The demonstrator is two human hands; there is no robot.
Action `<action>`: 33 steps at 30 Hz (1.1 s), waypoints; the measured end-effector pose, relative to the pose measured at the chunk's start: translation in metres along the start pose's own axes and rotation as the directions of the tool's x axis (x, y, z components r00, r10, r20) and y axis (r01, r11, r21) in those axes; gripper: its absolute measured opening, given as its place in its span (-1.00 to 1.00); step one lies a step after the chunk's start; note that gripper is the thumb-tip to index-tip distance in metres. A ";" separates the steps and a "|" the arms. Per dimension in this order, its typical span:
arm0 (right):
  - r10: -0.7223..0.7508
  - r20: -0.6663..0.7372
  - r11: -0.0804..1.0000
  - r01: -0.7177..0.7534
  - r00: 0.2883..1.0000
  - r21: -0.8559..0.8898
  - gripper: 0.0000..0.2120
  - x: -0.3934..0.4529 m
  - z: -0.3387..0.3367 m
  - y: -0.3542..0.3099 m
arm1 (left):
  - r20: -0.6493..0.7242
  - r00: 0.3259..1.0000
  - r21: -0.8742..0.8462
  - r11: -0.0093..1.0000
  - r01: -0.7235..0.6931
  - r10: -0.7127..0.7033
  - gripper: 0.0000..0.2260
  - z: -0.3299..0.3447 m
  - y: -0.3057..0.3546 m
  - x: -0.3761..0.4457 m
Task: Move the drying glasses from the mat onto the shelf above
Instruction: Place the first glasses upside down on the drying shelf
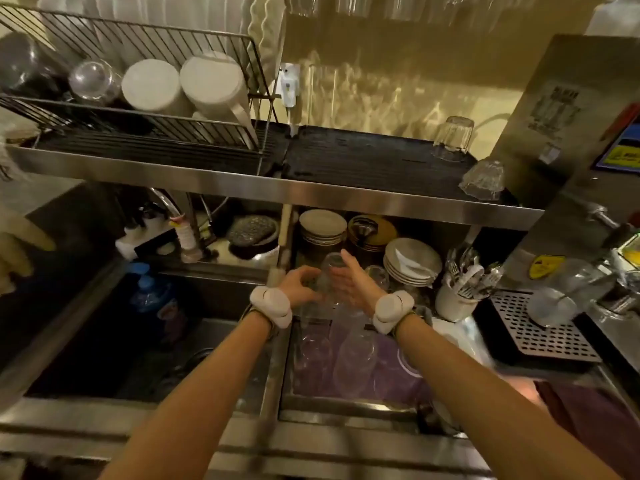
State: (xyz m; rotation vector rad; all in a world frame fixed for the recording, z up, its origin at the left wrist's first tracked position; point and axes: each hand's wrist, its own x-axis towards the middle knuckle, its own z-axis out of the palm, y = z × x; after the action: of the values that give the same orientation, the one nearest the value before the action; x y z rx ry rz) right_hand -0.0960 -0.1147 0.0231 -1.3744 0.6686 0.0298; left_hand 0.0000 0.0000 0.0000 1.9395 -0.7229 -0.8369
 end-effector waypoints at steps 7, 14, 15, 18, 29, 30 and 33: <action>0.025 -0.060 0.997 -0.021 0.998 0.073 -0.37 0.014 0.005 0.007 | -0.007 1.000 -0.066 0.998 0.013 -0.013 -0.30 0.013 -0.028 0.007; 0.040 -0.072 0.999 -0.039 0.997 0.010 -0.45 0.023 -0.004 0.014 | -0.034 0.999 -0.129 0.992 0.008 -0.013 -0.26 0.027 -0.038 0.019; 0.037 -0.076 0.999 -0.036 0.996 0.017 -0.46 0.024 -0.004 0.015 | -0.044 0.999 -0.121 0.993 0.014 -0.019 -0.27 0.029 -0.040 0.021; 0.035 -0.086 0.999 -0.033 0.996 0.031 -0.47 0.025 -0.006 0.017 | -0.064 0.998 -0.099 0.995 0.011 -0.018 -0.30 0.029 -0.041 0.024; 0.001 -0.149 0.992 -0.019 0.989 -0.122 -0.51 0.020 -0.003 0.012 | -0.101 0.987 -0.090 0.987 -0.132 0.123 -0.38 0.010 -0.015 0.013; -0.014 -0.154 0.983 -0.015 0.988 -0.183 -0.50 0.020 -0.005 0.013 | -0.110 0.984 -0.078 0.986 -0.148 0.139 -0.37 0.009 -0.011 0.012; -0.057 -0.121 0.961 0.022 0.991 -0.277 -0.51 0.018 -0.005 0.008 | -0.158 0.971 -0.038 0.981 -0.189 0.181 -0.36 0.000 0.003 0.006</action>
State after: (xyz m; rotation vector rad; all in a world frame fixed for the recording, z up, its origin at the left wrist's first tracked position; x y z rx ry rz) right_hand -0.0864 -0.1241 0.0072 -1.6680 0.7652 0.0023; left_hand 0.0031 -0.0059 0.0014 1.8340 -0.7674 -0.5798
